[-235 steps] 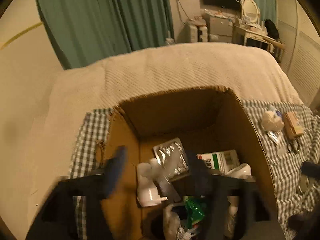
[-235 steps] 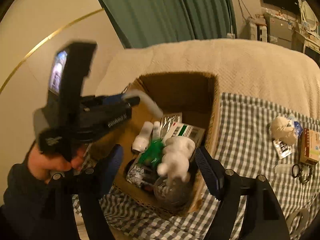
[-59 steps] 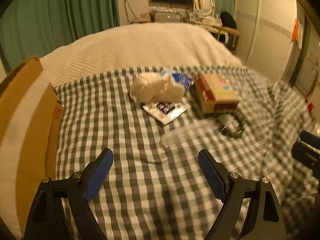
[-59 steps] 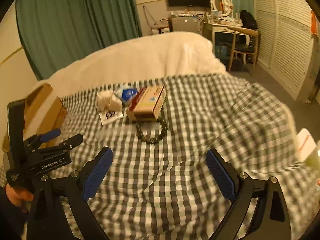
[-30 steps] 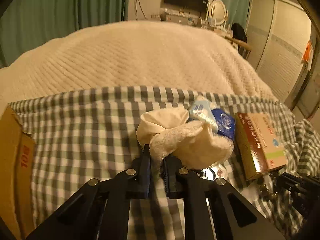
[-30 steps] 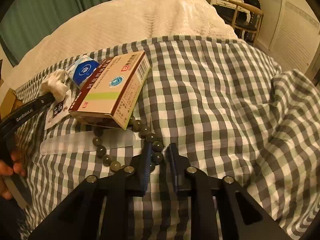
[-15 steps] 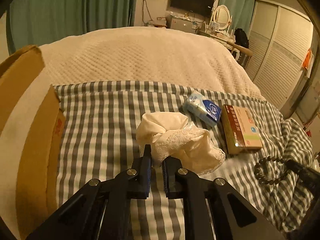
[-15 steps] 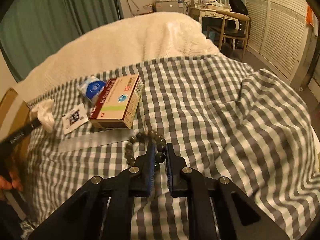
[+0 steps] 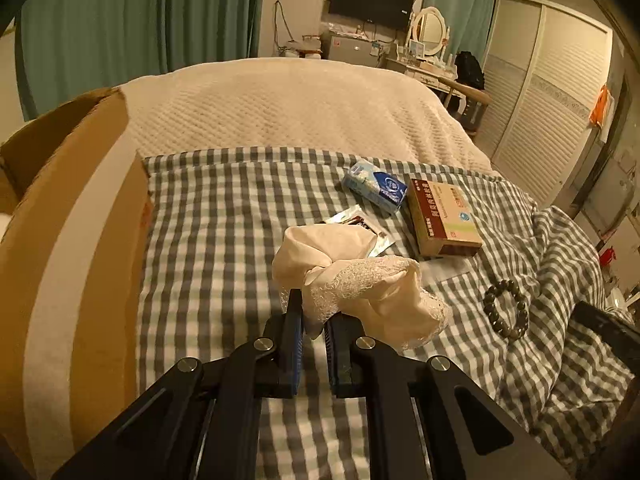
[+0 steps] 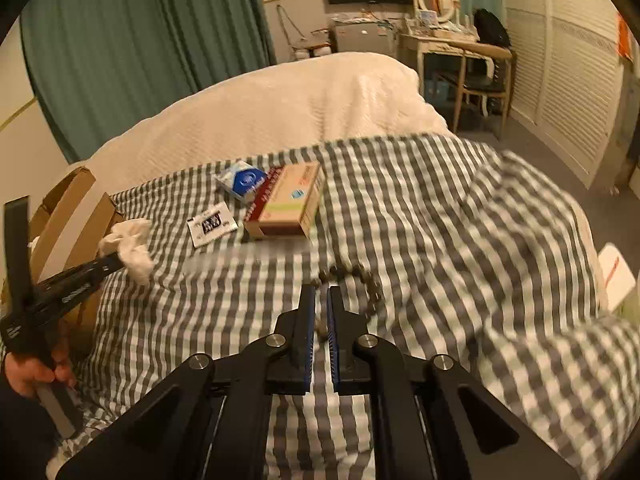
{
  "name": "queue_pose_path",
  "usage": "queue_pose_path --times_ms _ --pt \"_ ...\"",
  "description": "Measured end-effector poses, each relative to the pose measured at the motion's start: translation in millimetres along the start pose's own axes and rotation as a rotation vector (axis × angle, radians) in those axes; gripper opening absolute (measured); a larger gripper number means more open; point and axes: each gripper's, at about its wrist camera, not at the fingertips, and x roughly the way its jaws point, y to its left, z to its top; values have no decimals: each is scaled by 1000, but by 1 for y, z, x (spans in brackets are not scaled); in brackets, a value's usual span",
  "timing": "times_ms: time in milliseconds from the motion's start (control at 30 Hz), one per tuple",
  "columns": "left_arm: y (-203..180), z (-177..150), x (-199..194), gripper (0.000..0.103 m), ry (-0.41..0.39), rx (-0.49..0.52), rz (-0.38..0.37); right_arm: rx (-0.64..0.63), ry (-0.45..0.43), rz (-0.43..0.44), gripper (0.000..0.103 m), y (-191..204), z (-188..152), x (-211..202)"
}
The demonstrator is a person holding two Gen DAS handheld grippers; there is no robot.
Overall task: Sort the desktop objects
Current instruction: 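Grasp lace cloth with left tool while right tool grasps bead bracelet, then carry lace cloth and bracelet over the cardboard box and release both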
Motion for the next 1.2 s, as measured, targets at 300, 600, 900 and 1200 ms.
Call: queue_pose_path --times_ms 300,600,900,1200 --pt "-5 -1 27 10 -6 14 18 54 88 -80 29 -21 -11 56" --pt "-8 0 67 10 41 10 -11 129 176 -99 22 -37 -6 122" --pt "-1 2 22 10 12 -15 -19 -62 36 -51 11 29 2 57" --pt "10 31 -59 10 -63 -41 -104 -223 -59 6 11 101 14 -39"
